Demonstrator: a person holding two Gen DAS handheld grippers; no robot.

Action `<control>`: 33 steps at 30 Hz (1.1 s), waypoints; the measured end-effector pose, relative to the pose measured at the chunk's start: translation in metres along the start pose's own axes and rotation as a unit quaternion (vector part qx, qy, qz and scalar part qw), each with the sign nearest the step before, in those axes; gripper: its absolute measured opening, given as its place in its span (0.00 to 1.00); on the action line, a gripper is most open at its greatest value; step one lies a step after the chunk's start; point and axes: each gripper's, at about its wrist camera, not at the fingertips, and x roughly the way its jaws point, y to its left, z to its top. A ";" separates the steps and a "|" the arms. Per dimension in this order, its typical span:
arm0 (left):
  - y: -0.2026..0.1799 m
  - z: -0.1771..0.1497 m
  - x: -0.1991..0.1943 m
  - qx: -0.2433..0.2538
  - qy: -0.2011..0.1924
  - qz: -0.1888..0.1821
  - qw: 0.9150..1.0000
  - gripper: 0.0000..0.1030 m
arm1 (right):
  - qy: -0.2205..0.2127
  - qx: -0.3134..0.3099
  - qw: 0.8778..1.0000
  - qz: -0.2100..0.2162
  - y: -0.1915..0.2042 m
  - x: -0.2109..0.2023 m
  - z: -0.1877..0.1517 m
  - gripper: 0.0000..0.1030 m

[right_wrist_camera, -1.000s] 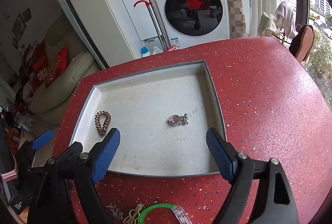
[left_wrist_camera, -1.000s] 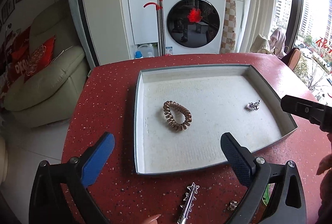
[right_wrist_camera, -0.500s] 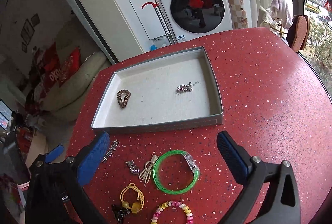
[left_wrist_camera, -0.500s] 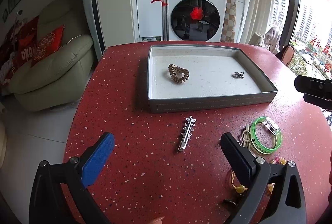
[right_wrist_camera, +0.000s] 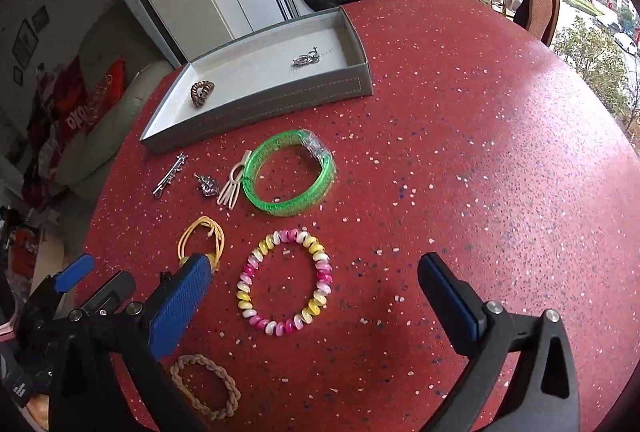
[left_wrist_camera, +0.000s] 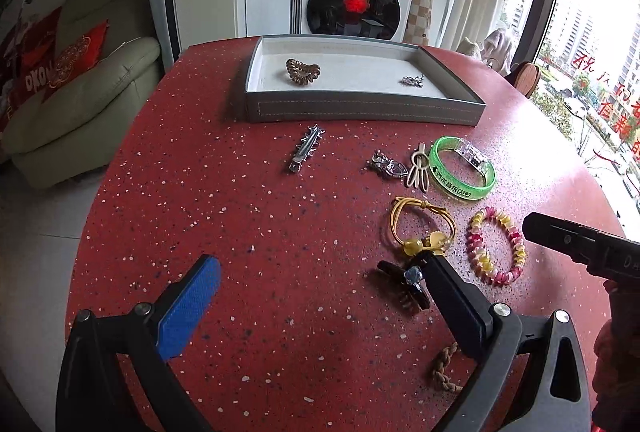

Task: Organize jewelry
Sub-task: 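Withdraw both grippers from the tray toward the remaining jewelry, then grasp the black claw clip with the left gripper while the right grasps the beaded bracelet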

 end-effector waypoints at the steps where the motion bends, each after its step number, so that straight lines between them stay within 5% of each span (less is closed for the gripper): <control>1: -0.002 -0.003 0.001 0.000 0.003 0.000 1.000 1.00 | 0.002 0.001 1.000 -0.006 -0.002 0.001 -0.003 1.00; 19: -0.018 -0.008 0.016 0.017 0.025 0.027 0.999 1.00 | 0.005 -0.052 0.996 -0.071 0.005 0.008 -0.014 0.99; 33: -0.023 -0.010 0.026 0.033 0.033 0.026 0.999 0.97 | 0.002 -0.114 0.989 -0.097 0.024 0.015 -0.020 0.70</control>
